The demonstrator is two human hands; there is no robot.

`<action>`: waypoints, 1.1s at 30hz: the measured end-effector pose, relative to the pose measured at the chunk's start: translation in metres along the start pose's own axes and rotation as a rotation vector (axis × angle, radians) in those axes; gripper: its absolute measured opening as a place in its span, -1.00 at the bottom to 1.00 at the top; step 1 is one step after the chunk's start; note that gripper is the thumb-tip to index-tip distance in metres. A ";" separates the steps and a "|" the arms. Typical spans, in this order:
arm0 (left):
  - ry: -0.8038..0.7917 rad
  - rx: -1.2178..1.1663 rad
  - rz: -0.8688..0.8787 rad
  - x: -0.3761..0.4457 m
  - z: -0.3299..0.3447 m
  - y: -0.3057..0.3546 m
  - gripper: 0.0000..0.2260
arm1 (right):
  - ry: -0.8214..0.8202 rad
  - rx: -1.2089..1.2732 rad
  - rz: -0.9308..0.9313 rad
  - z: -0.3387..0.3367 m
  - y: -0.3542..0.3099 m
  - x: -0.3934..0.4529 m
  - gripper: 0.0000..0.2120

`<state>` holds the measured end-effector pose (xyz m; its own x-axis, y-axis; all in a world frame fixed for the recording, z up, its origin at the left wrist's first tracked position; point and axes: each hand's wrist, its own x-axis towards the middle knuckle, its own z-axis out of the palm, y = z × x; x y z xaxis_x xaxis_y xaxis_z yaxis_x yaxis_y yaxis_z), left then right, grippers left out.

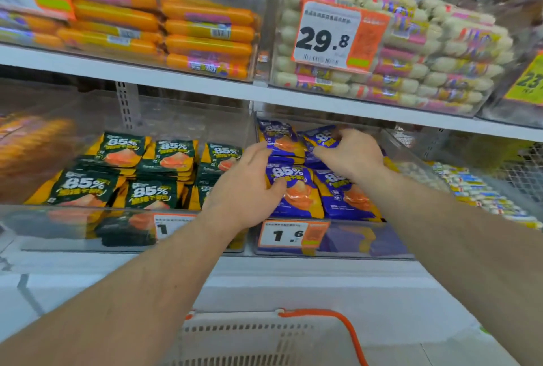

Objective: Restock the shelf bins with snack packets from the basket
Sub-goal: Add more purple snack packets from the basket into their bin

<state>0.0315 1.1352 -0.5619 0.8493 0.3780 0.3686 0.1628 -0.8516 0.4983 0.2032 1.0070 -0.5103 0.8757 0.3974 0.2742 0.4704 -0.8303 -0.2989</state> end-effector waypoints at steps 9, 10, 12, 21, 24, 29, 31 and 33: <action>0.011 -0.051 -0.001 -0.001 0.001 -0.001 -0.40 | -0.062 -0.092 0.010 0.038 -0.010 0.063 -0.53; 0.010 -0.053 -0.001 -0.001 0.001 -0.001 -0.40 | -0.068 -0.106 0.012 0.039 -0.009 0.064 -0.52; 0.010 -0.046 0.001 -0.001 0.001 -0.001 -0.41 | -0.074 -0.129 -0.008 0.042 -0.009 0.068 -0.46; 0.002 -0.024 -0.002 -0.001 0.001 0.000 -0.42 | -0.095 -0.305 -0.102 0.049 -0.004 0.069 -0.80; -0.010 -0.027 -0.004 -0.001 0.001 0.000 -0.41 | -0.104 -0.309 -0.096 0.047 -0.004 0.068 -0.79; -0.023 -0.021 -0.012 0.000 -0.001 0.001 -0.40 | -0.049 -0.248 -0.097 0.034 -0.004 0.056 -0.72; -0.043 -0.034 -0.018 0.000 -0.002 0.002 -0.39 | -0.005 -0.211 -0.113 0.026 -0.008 0.041 -0.70; -0.071 -0.057 -0.030 0.001 -0.004 0.002 -0.38 | 0.047 -0.117 -0.153 0.017 -0.014 0.019 -0.68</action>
<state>0.0309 1.1350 -0.5572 0.8783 0.3744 0.2975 0.1615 -0.8178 0.5524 0.2153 1.0334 -0.5162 0.7875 0.5064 0.3512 0.5796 -0.8023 -0.1429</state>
